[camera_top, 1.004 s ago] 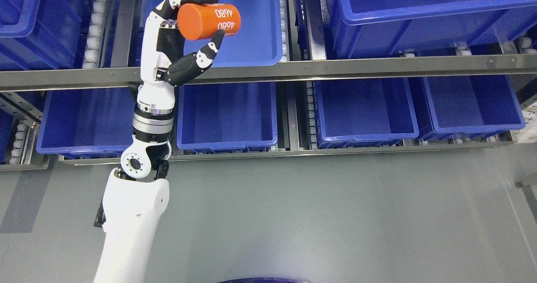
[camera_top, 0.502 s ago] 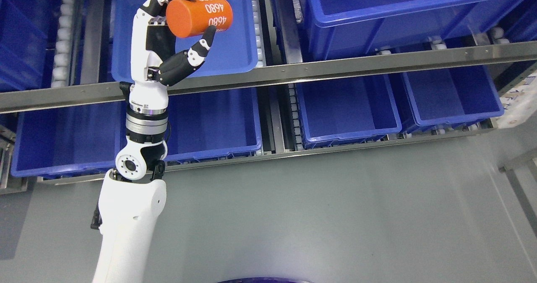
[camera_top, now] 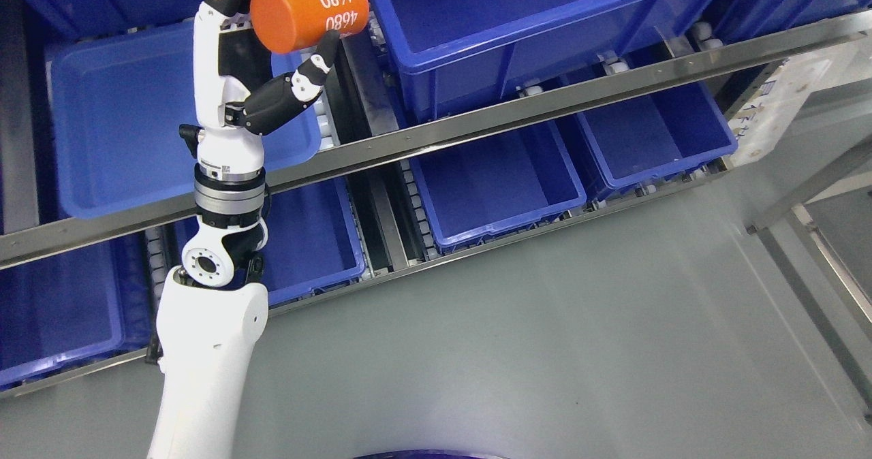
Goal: Grab orange capacitor from left shelf to right desk
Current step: 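Hold the capacitor in the left hand while the robot turns to the table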
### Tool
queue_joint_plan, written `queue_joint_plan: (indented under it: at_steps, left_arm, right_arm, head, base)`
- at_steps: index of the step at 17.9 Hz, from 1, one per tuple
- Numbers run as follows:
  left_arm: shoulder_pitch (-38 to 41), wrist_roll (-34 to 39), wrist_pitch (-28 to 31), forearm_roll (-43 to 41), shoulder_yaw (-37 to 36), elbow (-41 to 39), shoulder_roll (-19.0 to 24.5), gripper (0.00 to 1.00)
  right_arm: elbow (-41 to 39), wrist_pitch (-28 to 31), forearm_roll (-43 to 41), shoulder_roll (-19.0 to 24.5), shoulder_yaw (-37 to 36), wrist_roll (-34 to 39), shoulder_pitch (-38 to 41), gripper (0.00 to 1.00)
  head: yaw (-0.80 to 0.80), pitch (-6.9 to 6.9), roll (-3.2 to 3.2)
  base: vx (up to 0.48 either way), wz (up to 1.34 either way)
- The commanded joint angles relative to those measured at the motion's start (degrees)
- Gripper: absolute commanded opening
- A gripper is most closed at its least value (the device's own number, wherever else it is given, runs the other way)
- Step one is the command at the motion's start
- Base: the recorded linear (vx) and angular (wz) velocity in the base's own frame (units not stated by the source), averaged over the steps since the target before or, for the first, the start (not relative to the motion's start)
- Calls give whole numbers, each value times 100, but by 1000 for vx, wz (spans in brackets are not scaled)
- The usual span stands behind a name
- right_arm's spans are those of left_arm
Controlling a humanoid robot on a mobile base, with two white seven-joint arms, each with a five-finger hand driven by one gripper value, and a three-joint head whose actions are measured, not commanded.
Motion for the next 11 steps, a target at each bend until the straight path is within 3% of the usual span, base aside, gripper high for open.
queue_joint_plan:
  at_steps: [1,11]
  left_arm:
    - [-57,-19,-251,4,-410,-57,100,2]
    - [39,-37,-251,4,-1263,-57,100,2]
  right_arm:
    - [-193,29,0,-100,-62,1,9,100]
    - [-193,29,0,-100,-62,1,9,100]
  head:
    - [0,0,0]
    - [0,2,0]
  base:
    - [126,-333]
    - [132,-418]
